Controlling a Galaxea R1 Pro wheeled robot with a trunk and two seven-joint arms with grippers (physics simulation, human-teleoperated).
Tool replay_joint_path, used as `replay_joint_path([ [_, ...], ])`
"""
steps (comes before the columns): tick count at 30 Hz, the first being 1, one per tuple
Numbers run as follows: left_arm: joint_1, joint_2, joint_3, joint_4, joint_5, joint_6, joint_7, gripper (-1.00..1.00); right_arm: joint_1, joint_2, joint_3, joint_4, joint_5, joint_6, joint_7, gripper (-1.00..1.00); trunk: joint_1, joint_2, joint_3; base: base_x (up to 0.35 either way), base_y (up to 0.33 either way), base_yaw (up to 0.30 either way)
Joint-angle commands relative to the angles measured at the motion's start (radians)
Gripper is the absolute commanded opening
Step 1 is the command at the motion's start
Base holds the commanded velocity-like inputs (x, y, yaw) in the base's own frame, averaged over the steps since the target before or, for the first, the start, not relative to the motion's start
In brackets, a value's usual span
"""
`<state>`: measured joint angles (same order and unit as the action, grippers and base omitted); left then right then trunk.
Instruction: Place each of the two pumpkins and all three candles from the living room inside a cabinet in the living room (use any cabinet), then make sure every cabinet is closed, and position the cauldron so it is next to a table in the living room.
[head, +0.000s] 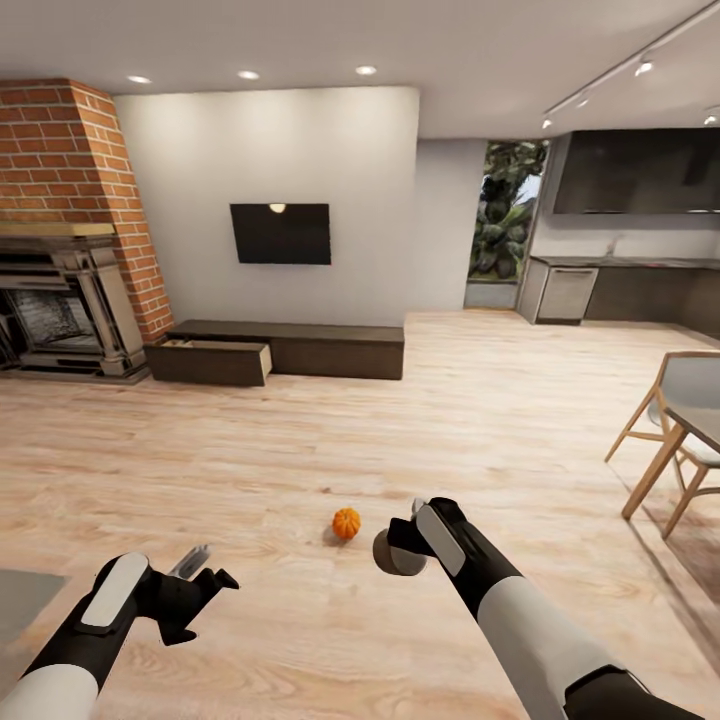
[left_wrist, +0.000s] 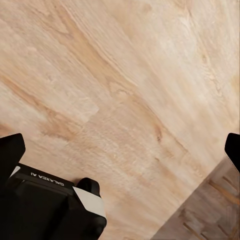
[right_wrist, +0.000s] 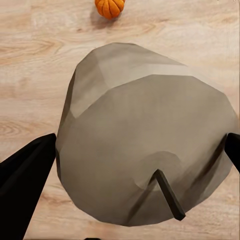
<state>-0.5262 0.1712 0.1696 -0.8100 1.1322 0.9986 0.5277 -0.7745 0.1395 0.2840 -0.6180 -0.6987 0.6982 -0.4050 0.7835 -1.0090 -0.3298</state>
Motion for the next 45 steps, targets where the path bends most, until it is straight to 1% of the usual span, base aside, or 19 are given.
replay_joint_path([
  [1, 0.000, 0.000, 0.000, 0.000, 0.000, 0.000, 0.000, 1.00, 0.000, 0.000, 0.000, 0.000, 0.001, 0.000, 0.000, -1.00, 0.000, 0.000, 0.000, 0.135, 0.005, 0.292],
  [8, 0.000, 0.002, 0.001, 0.000, 0.000, 0.000, 0.000, 1.00, 0.000, -0.001, 0.000, -0.002, -0.001, -0.003, 0.001, -1.00, 0.000, 0.000, -0.003, 0.280, 0.062, 0.232],
  [17, 0.000, 0.002, 0.002, 0.000, 0.000, -0.002, 0.000, 1.00, 0.001, 0.001, 0.000, -0.002, 0.001, -0.004, 0.002, -1.00, 0.000, 0.000, -0.003, 0.314, 0.140, 0.016],
  [23, 0.000, 0.002, 0.002, 0.000, 0.000, -0.002, 0.000, 1.00, 0.003, 0.002, 0.000, -0.002, -0.001, -0.043, 0.001, -1.00, 0.000, 0.000, -0.003, 0.312, 0.154, 0.031],
  [37, 0.000, 0.002, 0.002, 0.000, 0.000, -0.002, 0.001, 1.00, 0.003, 0.003, 0.001, -0.002, 0.000, -0.042, -0.001, -1.00, 0.000, 0.000, -0.012, 0.305, 0.160, 0.256],
  [45, 0.000, 0.001, 0.002, 0.000, 0.000, -0.002, 0.001, 1.00, 0.003, 0.003, 0.001, -0.002, -0.001, -0.042, 0.001, -1.00, 0.000, 0.000, -0.022, 0.304, 0.092, 0.164],
])
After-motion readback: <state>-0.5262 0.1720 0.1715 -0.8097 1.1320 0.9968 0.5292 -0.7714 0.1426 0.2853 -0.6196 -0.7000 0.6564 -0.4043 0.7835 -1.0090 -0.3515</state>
